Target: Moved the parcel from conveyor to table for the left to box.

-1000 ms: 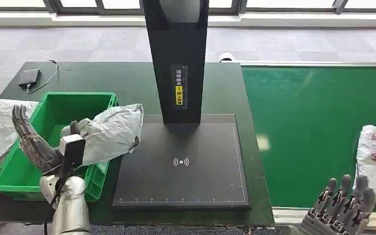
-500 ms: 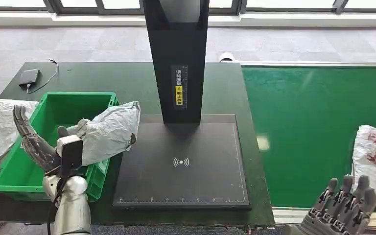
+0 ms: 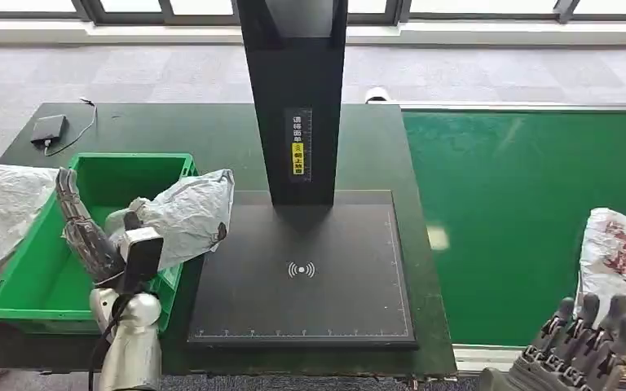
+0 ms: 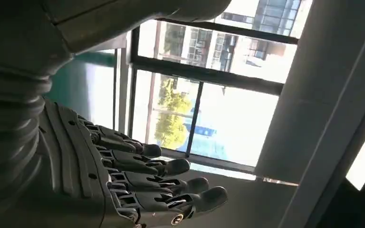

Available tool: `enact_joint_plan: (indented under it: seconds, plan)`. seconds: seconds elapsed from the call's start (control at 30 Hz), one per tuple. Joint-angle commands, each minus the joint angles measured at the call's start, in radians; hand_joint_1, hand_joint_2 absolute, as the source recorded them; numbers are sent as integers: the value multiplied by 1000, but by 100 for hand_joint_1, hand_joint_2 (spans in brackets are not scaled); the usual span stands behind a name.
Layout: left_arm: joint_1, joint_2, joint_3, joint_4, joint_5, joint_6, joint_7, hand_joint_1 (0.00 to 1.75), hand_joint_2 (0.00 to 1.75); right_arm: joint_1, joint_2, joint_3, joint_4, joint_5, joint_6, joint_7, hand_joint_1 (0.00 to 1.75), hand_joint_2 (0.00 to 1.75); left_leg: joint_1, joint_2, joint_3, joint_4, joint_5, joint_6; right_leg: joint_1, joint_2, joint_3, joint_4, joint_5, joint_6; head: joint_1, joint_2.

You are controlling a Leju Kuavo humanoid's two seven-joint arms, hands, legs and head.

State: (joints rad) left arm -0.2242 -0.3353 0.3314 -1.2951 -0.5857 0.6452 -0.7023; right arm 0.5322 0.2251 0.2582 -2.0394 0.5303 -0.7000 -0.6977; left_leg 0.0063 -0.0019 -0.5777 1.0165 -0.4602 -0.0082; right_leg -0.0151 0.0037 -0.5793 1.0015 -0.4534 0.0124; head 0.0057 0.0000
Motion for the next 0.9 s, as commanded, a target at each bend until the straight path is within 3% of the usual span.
enact_joint_plan:
  seconds: [0.03, 0.2, 0.33, 0.4, 0.47, 0.5, 0.53, 0.6, 0.63, 0.7, 0.77, 0.9]
  plan:
    - [106, 107, -425, -66, 447, -395, 26, 0, 0, 31, 21, -177, 5, 16, 2, 0, 0, 175, 0, -4, 1, -3, 1, 0, 1, -5, 3, -3, -1, -1, 0, 0]
    - [106, 107, -425, -66, 447, -395, 26, 0, 0, 31, 21, -177, 5, 16, 2, 0, 0, 175, 0, -1, -1, -1, -1, 0, 0, -1, 1, -1, 0, 0, 0, 0]
    - [123, 144, -485, -76, 507, -476, 30, 0, 0, 53, 17, -238, 47, 19, 2, 0, 0, 175, 0, -2, 0, -2, 0, 1, 0, -3, 1, -3, 0, -1, 0, 0]
    - [151, 166, -555, -93, 578, -584, 25, 0, 0, 78, 34, -359, 70, 78, 2, 0, 0, 175, 0, -3, 0, -3, 0, 1, 0, -4, 2, -3, 0, -1, 0, 0]
    - [181, 164, -589, -109, 581, -590, 29, 0, 0, 84, 60, -470, 120, 132, 2, 5, 0, 175, 0, -3, 2, -4, 0, 1, 0, -4, 3, -4, -1, -1, 0, 0]
    - [206, 162, -591, -127, 585, -594, 46, 0, 0, 69, 62, -544, 121, 254, 30, 108, 0, 175, 0, -3, 1, -3, -1, 1, 1, -4, 3, -4, -1, 0, 0, 0]
    - [274, 153, -568, -199, 574, -593, 46, 0, 0, 17, 87, -691, 122, 463, 183, 225, 0, 175, 0, -4, 2, -5, 0, 1, 1, -5, 4, -6, -1, 0, 0, 0]
    - [380, 144, -525, -338, 537, -621, 69, 0, 0, -107, 110, -880, 180, 644, 325, 197, 0, 175, 0, 1, 4, -5, -1, 2, 0, 0, 4, -7, 0, 0, 0, 0]
    - [441, 132, -497, -419, 509, -627, 81, 0, 0, -189, 83, -941, 268, 730, 341, 185, 0, 175, 0, 7, 3, -4, -2, 2, 0, 6, 3, -6, 1, 1, 0, 0]
    - [507, 108, -458, -499, 463, -603, 120, 0, 0, -289, 10, -979, 422, 845, 357, 260, 0, 175, 1, 10, -6, -2, -5, 1, 1, 10, 2, -4, 2, 0, 0, 0]
    - [540, 98, -438, -522, 433, -618, 137, 0, 0, -376, -71, -979, 571, 895, 346, 334, 0, 175, 2, 17, -3, -4, -8, 1, 2, 16, 3, -8, 2, 1, 0, 0]
    - [493, 103, -422, -415, 428, -677, 100, 0, 0, -473, -240, -989, 828, 902, 390, 477, 0, 175, 0, 8, 3, -2, -5, 5, 0, 6, 5, -6, -1, 4, 0, 0]
